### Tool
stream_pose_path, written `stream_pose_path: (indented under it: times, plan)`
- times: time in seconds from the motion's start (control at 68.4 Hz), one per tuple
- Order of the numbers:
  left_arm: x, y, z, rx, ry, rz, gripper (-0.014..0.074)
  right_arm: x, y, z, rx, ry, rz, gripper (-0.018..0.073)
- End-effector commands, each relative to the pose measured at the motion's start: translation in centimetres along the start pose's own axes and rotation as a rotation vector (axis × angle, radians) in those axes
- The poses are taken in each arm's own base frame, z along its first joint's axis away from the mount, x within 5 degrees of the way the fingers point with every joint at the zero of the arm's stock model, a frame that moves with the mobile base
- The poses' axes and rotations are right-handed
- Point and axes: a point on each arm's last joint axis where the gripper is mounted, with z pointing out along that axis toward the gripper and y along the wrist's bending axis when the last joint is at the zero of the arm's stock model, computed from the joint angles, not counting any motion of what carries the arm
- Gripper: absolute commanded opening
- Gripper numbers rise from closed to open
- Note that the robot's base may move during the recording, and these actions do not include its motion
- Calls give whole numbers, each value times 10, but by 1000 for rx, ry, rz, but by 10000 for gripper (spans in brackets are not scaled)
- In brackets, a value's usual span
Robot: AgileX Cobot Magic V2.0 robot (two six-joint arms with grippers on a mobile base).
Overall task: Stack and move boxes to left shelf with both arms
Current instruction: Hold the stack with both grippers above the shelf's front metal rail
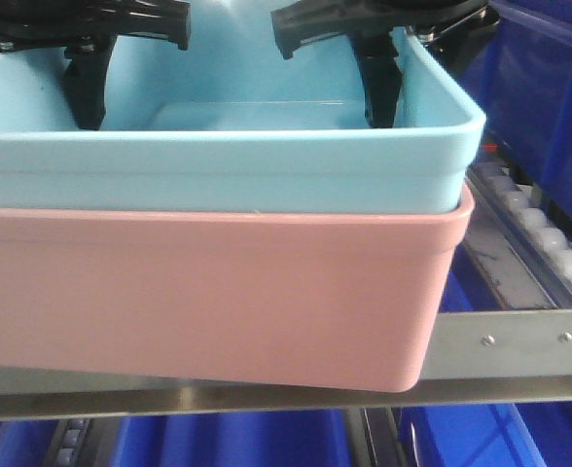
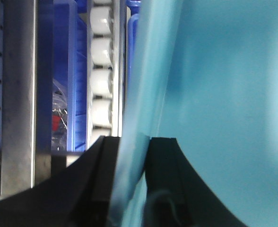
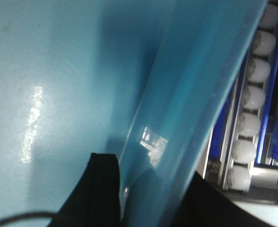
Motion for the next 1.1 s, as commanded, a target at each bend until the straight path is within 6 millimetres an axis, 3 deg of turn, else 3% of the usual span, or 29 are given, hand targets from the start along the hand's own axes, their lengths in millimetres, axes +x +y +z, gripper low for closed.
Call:
stream_pose_path:
  times: [0.0,1.082]
  plan:
    - [-15,-23,-35,260,-153,-63,-3,-21,18,-31,-218,-209,70,56]
    - [-15,-23,-35,260,-153,-63,-3,-21,18,-31,-218,-209,70,56]
